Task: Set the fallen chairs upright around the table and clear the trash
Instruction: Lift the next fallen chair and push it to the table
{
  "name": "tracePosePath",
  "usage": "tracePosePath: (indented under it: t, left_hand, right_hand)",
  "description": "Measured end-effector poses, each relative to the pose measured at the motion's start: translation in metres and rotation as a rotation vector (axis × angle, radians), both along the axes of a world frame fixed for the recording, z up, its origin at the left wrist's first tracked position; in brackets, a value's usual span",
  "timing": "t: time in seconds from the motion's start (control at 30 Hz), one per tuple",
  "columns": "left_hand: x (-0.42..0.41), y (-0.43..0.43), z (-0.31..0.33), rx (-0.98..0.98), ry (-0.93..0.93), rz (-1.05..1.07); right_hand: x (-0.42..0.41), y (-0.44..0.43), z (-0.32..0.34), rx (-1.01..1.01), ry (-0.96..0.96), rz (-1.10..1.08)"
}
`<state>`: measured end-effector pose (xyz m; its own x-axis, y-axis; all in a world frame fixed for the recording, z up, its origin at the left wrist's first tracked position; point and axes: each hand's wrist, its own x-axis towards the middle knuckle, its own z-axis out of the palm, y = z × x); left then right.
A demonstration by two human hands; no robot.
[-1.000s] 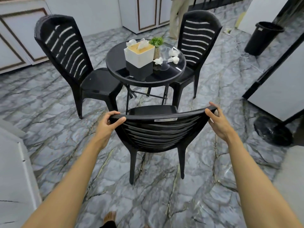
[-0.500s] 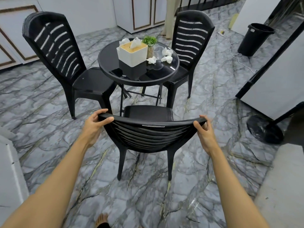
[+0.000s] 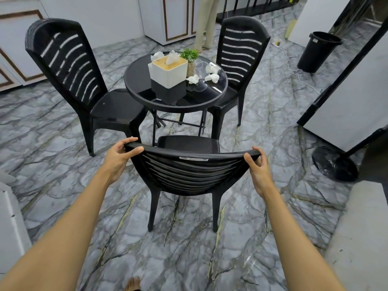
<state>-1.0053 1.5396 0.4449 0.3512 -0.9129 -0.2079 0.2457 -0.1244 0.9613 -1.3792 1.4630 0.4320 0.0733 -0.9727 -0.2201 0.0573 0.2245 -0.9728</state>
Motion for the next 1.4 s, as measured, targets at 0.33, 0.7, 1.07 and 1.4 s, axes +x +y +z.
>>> tracePosePath:
  t: [0.33, 0.7, 1.07, 1.4]
  left_hand:
    - [0.005, 0.006, -0.006, 0.053, -0.099, -0.068]
    - [0.012, 0.023, -0.009, 0.125, -0.315, -0.136]
    - [0.046, 0.008, 0.034, 0.202, -0.551, -0.150]
    - [0.190, 0.003, 0.061, 0.270, -0.871, -0.199]
  right_hand:
    - [-0.006, -0.002, 0.001, 0.016, 0.102, 0.090]
    - [-0.006, 0.002, 0.009, 0.054, 0.154, 0.172]
    - [0.033, -0.011, 0.060, -0.088, 0.395, 0.074]
    - [0.303, -0.039, 0.099, -0.434, 0.832, 0.659]
